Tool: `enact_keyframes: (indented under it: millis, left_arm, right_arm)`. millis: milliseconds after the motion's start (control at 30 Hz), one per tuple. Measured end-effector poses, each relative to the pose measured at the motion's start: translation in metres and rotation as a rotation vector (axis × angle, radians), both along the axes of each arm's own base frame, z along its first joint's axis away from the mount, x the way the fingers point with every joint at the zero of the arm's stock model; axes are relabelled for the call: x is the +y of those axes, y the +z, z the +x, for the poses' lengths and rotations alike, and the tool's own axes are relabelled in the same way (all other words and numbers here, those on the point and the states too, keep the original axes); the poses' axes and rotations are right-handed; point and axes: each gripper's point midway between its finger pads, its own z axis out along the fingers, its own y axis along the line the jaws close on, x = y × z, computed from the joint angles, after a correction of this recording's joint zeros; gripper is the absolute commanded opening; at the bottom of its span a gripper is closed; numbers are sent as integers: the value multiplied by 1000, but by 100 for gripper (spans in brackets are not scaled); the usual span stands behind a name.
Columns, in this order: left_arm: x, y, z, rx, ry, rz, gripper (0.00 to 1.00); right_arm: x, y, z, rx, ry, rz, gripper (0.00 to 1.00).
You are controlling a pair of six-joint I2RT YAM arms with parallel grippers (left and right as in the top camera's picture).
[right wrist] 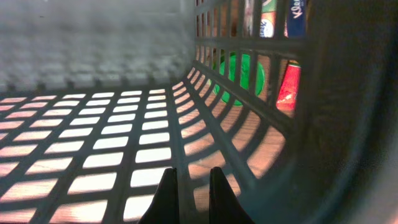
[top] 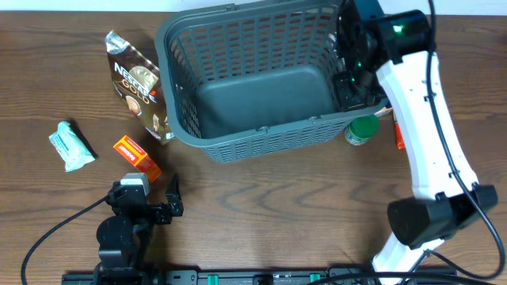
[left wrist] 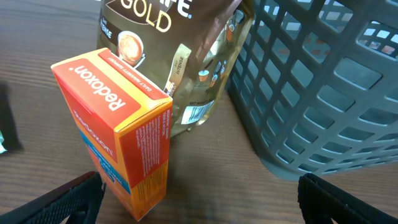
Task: Pack container
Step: 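Move the right gripper to the snack bar multipack and grasp it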
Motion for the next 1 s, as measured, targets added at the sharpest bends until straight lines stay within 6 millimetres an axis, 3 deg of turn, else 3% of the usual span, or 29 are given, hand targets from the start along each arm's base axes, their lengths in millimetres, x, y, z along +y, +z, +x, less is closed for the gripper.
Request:
enact_keyframes:
  millis: [233,433,533,633,700,733,833,900,1000]
  left_arm:
    - [0,0,0,0,0,0,98]
    - [0,0,0,0,0,0,99]
    - [0,0,0,0,0,0,98]
    - [0,0,0,0,0,0,98]
    - [0,0,0,0,0,0,98]
    - [0,0,0,0,0,0,98]
    - [0,0,0,0,0,0,98]
    - [0,0,0,0,0,0,98]
    - [0,0,0,0,0,0,98]
  right_arm:
    - [-6,17,-20,-43,0,12,1]
    - [-9,-3,-32,3,-1,2,1]
    - [-6,-13,-25,-12,0,7,1]
    - [0,-4,-1,-137,4,41,1]
    - [6,29,23,-334,20,86,1]
    - [6,41,26,-387,22,94,1]
    - [-10,106,21,-633,9,93,1]
    - [-37,142,2,-743,-40,67,1]
    - [-98,179,-30,-851,-195,-19,2]
